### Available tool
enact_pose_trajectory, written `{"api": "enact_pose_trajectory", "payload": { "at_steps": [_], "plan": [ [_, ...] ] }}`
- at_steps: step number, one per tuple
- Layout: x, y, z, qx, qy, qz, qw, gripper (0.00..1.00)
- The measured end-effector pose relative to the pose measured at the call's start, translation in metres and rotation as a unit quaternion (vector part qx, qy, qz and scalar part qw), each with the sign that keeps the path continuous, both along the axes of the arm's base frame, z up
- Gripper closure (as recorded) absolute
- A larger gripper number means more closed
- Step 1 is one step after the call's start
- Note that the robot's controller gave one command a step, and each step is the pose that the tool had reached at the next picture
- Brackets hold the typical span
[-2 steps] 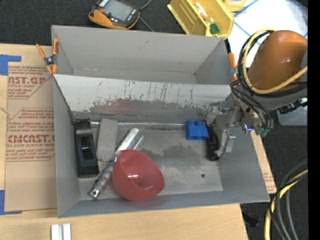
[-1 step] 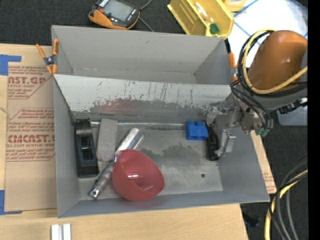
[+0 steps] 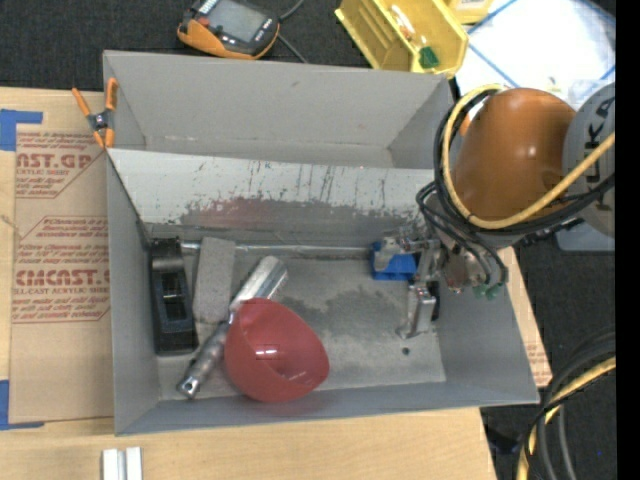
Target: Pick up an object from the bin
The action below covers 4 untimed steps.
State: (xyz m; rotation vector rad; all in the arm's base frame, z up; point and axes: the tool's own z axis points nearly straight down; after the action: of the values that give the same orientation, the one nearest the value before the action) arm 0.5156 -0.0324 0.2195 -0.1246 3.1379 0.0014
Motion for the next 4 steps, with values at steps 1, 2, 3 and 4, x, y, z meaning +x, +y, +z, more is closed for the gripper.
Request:
{"api": "enact_pose_trajectory", "payload": {
  "at_steps": [1, 2, 3, 4],
  "plan": [
    [-0.001, -0.049, -0.02, -0.003, -0.0023, -0.006, 1.0, 0.0],
    [0.006, 0.008, -0.019, 0.001, -0.0031, -0.102, 0.9948, 0.0],
    [-0.035, -0.021, -0.055, -0.002, -0.0031, 0.037, 0.9993, 0.0],
    [-0.013, 0.071, -0.075, 0.004, -0.0058, -0.03, 0.9995, 0.0]
  ]
}}
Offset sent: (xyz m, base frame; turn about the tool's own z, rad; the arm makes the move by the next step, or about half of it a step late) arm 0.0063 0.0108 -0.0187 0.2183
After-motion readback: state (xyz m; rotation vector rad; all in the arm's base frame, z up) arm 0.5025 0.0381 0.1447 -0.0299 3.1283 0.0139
